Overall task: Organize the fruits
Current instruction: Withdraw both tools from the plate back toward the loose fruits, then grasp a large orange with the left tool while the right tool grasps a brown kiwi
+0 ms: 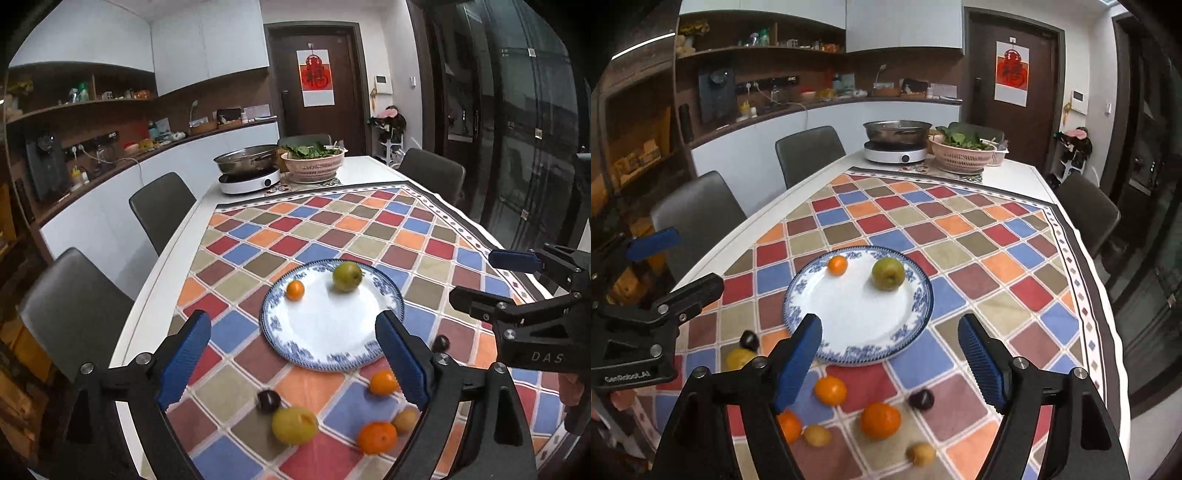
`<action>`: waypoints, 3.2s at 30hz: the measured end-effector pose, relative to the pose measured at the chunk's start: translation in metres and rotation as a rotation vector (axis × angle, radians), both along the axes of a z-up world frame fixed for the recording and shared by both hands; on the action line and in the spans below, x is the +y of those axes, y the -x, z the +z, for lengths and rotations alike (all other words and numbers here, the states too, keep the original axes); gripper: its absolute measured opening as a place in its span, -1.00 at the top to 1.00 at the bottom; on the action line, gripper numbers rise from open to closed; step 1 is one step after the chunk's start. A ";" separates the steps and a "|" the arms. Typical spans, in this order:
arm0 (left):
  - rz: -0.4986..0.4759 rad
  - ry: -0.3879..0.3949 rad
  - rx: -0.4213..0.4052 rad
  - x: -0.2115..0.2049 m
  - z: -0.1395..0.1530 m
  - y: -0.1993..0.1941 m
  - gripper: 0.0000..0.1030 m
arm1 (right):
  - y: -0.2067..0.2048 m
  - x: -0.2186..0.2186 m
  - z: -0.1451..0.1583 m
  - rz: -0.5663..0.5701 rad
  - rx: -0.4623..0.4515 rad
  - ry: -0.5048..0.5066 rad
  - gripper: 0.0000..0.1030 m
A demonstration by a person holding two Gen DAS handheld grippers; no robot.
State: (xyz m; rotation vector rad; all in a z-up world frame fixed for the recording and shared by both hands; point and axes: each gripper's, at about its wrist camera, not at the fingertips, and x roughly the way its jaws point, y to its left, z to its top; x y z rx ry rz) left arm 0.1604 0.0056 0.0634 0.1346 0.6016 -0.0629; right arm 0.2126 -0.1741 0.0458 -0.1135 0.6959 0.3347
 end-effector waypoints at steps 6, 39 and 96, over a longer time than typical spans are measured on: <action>0.004 0.004 0.007 -0.003 -0.011 0.029 -0.78 | 0.033 -0.009 -0.007 -0.040 -0.021 0.002 -0.49; -0.146 0.009 0.157 -0.026 -0.101 0.049 -0.72 | 0.068 -0.039 -0.092 -0.175 0.133 0.062 -0.48; -0.224 0.124 0.206 -0.034 -0.098 0.028 0.20 | 0.056 -0.028 -0.091 -0.056 0.170 -0.037 0.48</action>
